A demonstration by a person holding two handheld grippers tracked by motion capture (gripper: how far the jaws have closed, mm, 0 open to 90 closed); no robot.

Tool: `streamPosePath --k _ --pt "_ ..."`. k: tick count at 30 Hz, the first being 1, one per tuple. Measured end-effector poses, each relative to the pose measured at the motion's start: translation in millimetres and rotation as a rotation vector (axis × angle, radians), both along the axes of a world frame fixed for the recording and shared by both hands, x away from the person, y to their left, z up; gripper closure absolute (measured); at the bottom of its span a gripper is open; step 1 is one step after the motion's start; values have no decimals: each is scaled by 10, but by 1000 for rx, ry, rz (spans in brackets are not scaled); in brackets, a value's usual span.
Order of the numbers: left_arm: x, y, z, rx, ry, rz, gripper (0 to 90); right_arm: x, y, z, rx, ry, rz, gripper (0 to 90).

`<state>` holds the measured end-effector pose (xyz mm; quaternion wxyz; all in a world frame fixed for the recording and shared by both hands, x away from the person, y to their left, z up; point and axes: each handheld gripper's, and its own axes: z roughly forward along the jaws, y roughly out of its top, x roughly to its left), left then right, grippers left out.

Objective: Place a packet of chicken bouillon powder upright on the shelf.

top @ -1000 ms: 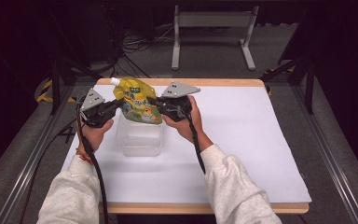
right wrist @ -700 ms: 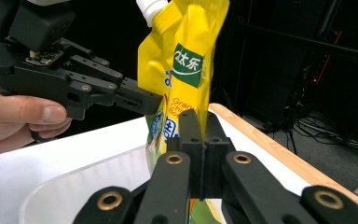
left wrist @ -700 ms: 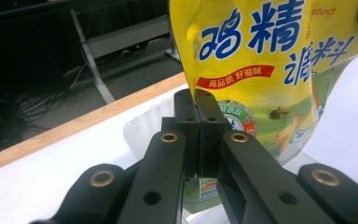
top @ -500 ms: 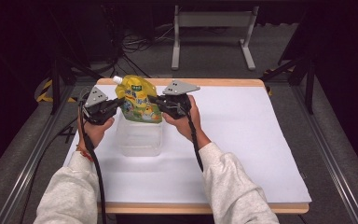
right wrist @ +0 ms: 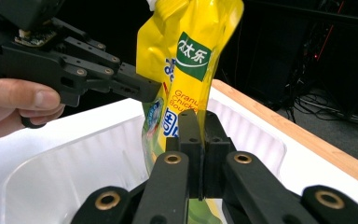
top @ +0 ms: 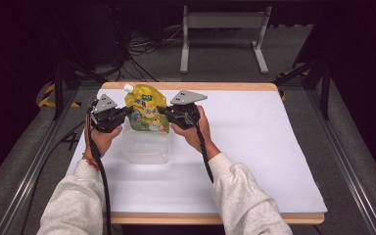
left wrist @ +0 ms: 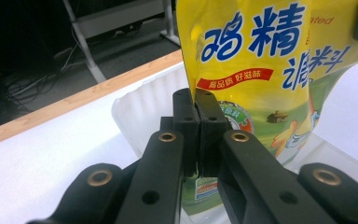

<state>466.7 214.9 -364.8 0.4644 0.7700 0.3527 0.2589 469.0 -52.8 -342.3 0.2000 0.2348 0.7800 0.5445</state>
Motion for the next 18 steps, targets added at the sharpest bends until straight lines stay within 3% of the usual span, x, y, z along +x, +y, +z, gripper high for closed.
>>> streamPosePath --k 9,18 --pt "10 -33 -69 36 11 -6 889 8 -4 -101 -22 25 -11 894" --pt "-7 9 -164 24 39 -8 883 24 104 -207 -73 55 -8 881"
